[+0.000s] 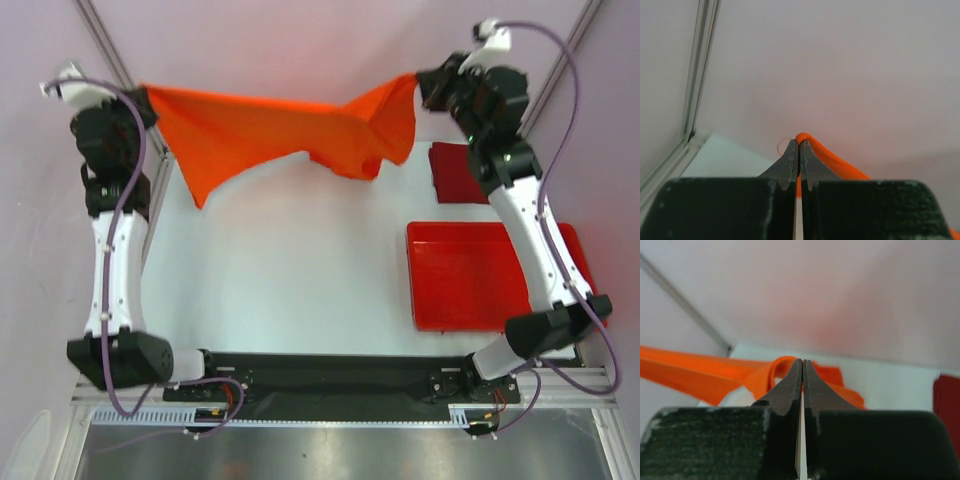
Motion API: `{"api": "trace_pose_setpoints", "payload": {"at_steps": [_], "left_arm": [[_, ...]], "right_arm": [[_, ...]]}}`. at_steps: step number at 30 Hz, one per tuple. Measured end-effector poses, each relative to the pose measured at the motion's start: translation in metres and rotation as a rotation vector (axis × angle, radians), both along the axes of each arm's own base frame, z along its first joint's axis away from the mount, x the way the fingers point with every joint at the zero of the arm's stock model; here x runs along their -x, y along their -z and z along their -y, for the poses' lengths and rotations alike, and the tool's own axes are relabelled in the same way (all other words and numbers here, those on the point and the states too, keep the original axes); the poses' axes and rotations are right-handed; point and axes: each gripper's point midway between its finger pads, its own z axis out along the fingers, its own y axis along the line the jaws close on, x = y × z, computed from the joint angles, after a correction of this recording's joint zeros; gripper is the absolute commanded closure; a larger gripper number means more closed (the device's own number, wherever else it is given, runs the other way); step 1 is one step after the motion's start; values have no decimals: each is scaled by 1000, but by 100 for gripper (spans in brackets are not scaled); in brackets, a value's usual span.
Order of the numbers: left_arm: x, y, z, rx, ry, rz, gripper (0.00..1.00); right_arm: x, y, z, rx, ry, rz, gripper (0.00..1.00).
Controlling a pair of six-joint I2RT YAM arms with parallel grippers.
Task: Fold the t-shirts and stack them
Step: Flatten the tshirt out
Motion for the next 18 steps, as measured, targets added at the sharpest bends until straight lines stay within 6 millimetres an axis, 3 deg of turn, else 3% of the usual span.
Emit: {"api": "trace_pose_setpoints", "payload": {"at_steps": [3,5,10,14,18], "left_arm": [[34,62,3,-7,-8,-126,100],[60,113,1,4,-46,-236,100],[107,213,-8,70,-168,-483,100],[143,286,-12,228,-275,-688,100],[180,338,-13,356,-389,-853,100]], "right_arm": [[40,61,-26,60,-52,-138,100],[77,106,-45,115,-116,-246,100],[148,167,-74,191,-258,-404,100],[199,216,-90,231,-351,-535,100],[270,277,-105,285,-492,-705,100]]}}
